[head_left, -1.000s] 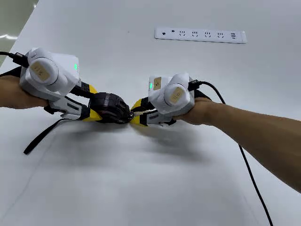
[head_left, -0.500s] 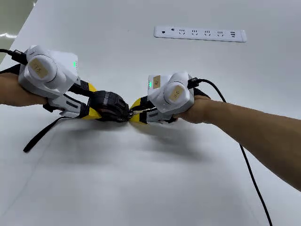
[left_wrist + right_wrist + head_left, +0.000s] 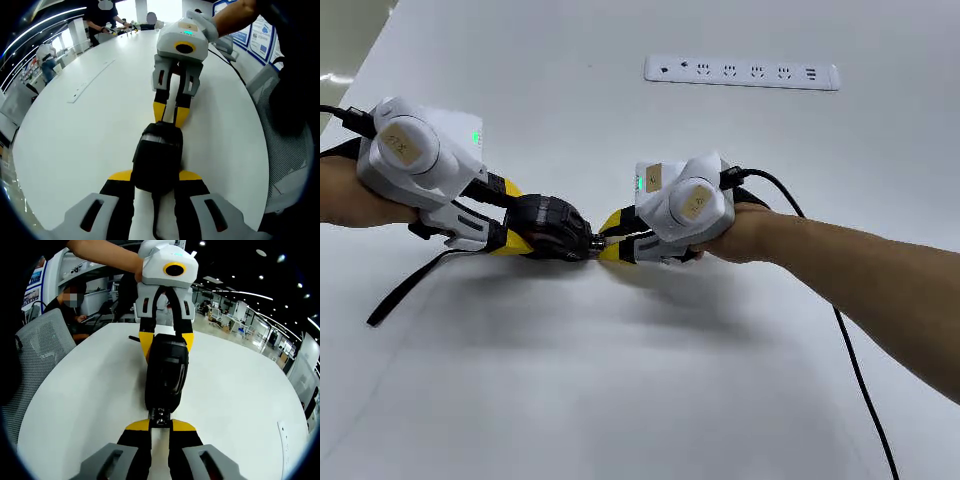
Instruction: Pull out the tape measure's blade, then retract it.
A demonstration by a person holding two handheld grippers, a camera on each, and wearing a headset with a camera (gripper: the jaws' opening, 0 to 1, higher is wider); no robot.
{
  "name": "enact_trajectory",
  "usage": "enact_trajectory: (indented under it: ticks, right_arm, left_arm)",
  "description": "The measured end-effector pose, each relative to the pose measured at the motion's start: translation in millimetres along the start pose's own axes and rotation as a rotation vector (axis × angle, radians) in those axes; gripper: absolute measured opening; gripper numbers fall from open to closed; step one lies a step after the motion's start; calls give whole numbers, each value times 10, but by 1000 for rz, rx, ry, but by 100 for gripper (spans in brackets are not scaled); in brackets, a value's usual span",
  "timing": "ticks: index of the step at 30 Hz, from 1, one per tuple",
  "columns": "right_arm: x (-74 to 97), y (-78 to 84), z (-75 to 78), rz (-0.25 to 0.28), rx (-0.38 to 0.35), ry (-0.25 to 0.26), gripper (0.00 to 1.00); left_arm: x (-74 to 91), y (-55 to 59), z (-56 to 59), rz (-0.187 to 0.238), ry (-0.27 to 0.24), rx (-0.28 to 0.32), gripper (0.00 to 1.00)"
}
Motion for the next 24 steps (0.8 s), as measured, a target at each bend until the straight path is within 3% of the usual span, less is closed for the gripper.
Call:
enact_trajectory:
  ticks: [24]
  right_arm:
    - [208,165,-58,-25,-16,2,8]
  left_arm:
    - [-7,-14,19,-1,2,16,25]
Point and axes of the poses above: the centre of the closed fingertips' face, and the gripper's own axes: x roughly backward along the fingers, z roughly to its right, y roughly out of its underside, the point moved 10 cm from there along x, roughly backward along the fingers, and after that the axes turned 11 degrees about -y, right-handed, at the moved point
